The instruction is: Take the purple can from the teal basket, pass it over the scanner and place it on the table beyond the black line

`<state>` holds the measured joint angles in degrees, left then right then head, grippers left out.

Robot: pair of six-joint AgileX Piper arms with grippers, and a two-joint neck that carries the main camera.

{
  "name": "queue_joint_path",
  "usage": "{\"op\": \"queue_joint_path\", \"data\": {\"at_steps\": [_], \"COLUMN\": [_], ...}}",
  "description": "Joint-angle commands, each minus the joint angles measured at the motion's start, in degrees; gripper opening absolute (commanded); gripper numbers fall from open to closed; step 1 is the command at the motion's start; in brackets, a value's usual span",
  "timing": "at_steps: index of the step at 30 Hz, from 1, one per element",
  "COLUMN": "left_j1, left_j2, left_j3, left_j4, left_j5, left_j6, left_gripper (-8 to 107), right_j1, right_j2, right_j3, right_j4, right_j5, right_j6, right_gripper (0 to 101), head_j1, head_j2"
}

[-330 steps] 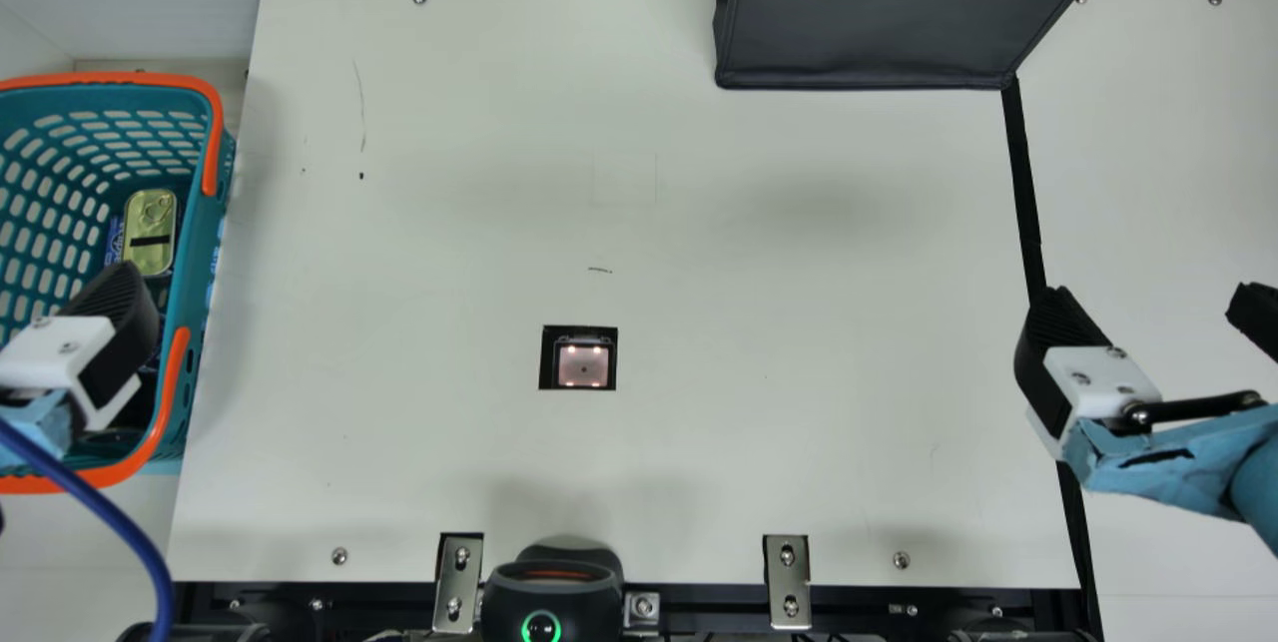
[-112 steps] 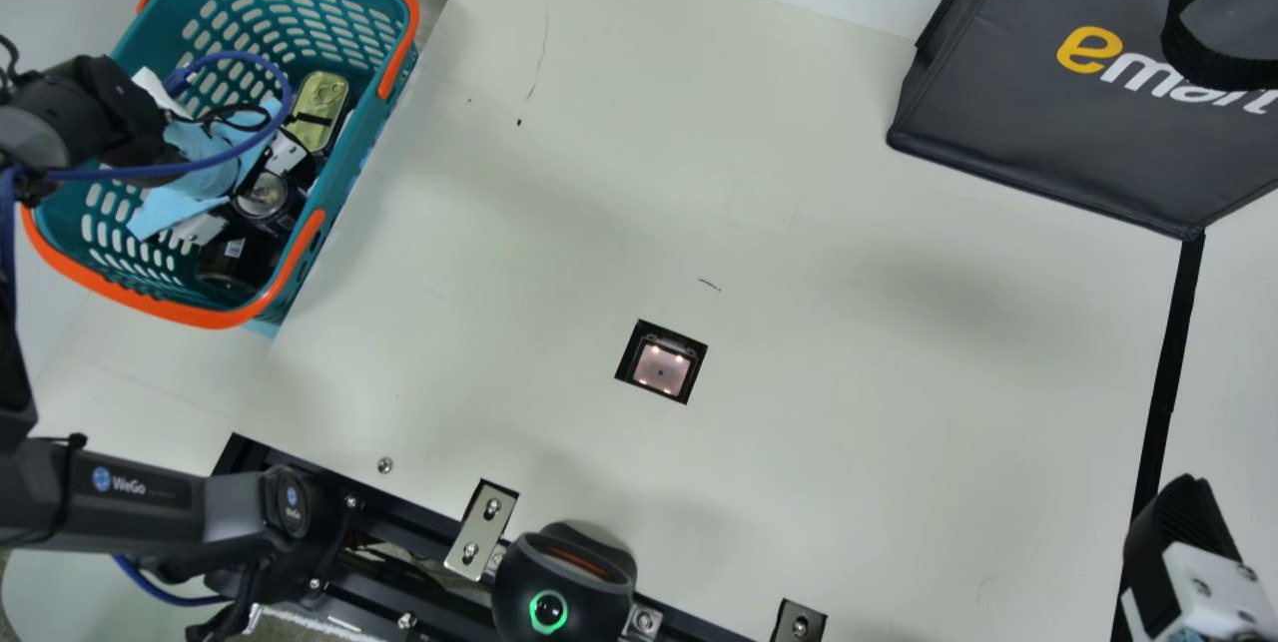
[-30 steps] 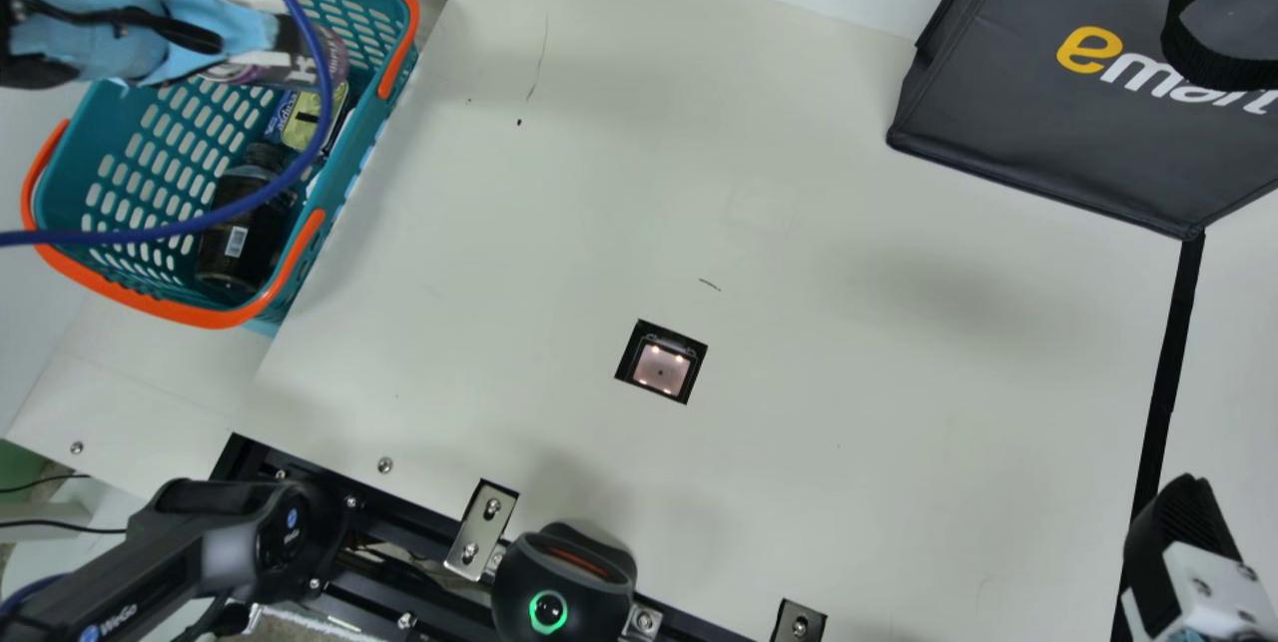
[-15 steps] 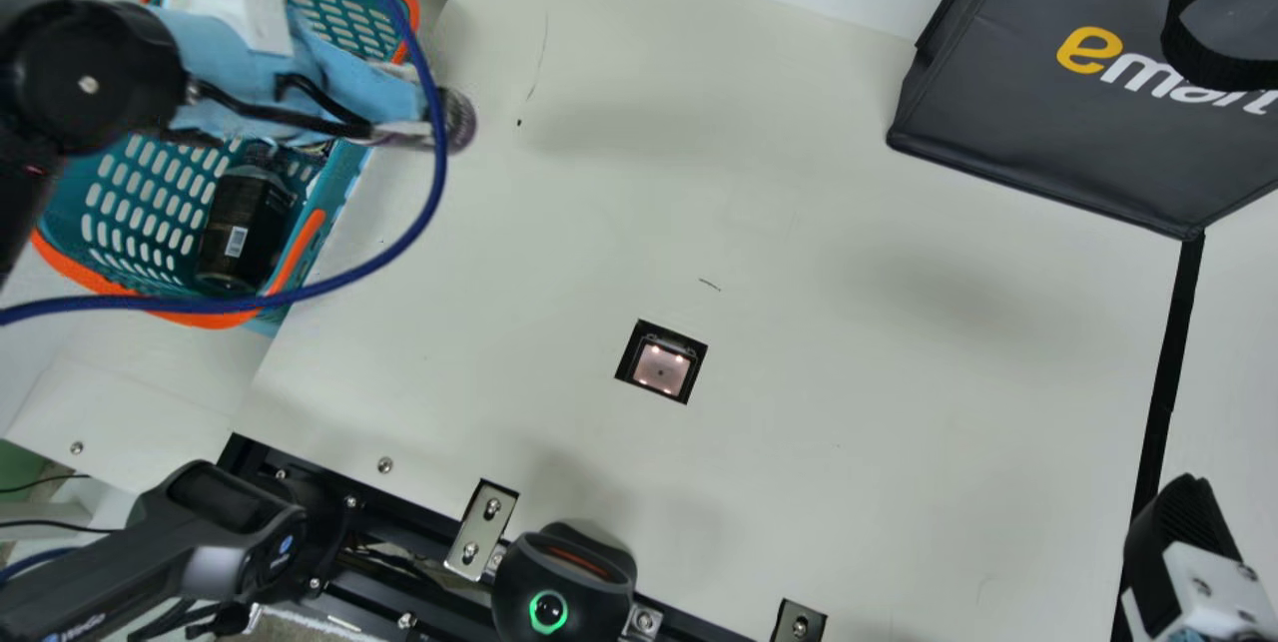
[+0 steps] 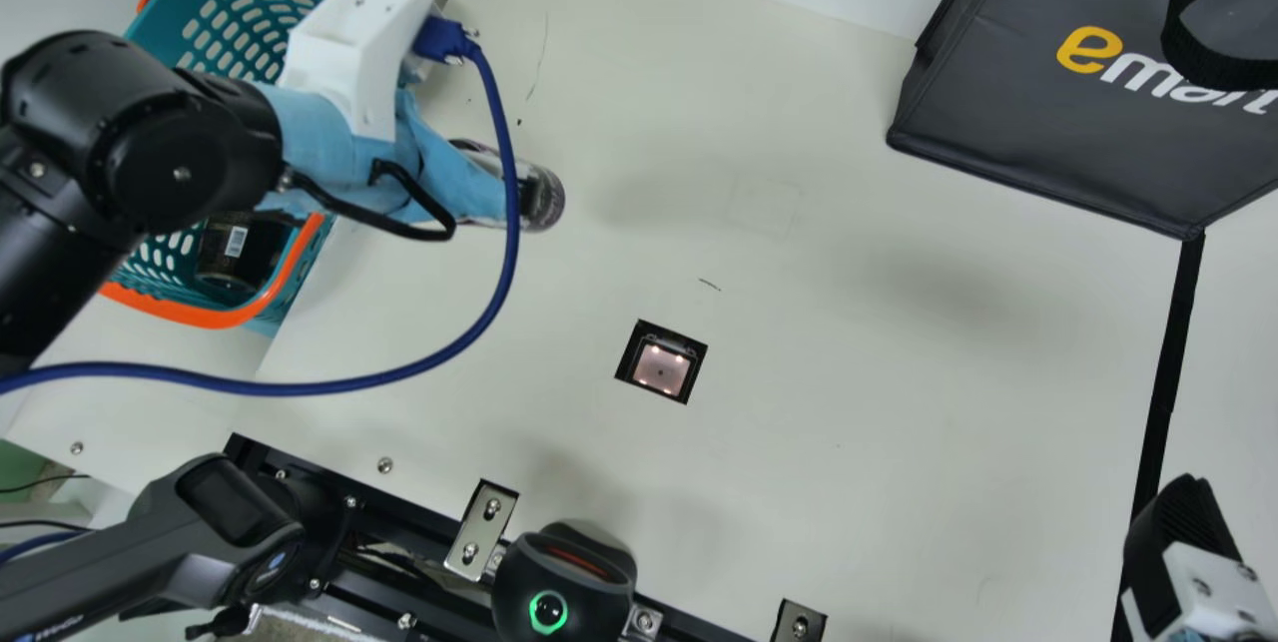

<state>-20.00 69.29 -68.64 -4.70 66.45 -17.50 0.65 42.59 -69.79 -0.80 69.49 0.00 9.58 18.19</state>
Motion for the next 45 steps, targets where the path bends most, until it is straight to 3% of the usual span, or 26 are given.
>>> {"op": "queue_joint_path", "data": {"at_steps": [1,26,45], "left_j1": [-1.30,-19.78,-34.60], "left_j2": [-0.34,-7.07,1.01], "left_j3": [0.71,12.72,6.96], "left_j4": [-0.07,4.59,10.77], "left_j5": [-0.13,-5.03,-2.04], "left_j6": [-0.70,-15.45,-27.68], "left_gripper": [-8,-8,-8], "right_j1": [0.00,0.00,0.00], "right_j2": [0.00,0.00,0.00], "right_j3": [0.00,0.00,0.00], "right_j4": [0.00,0.00,0.00], "right_j5": [0.00,-0.06,0.00], "right_j6": [0.00,0.00,0.00], "right_gripper": [95,95,95], "head_j1": [-1.66,-1.66,-1.66], "head_j2": [0.23,0.23,0.23]}}
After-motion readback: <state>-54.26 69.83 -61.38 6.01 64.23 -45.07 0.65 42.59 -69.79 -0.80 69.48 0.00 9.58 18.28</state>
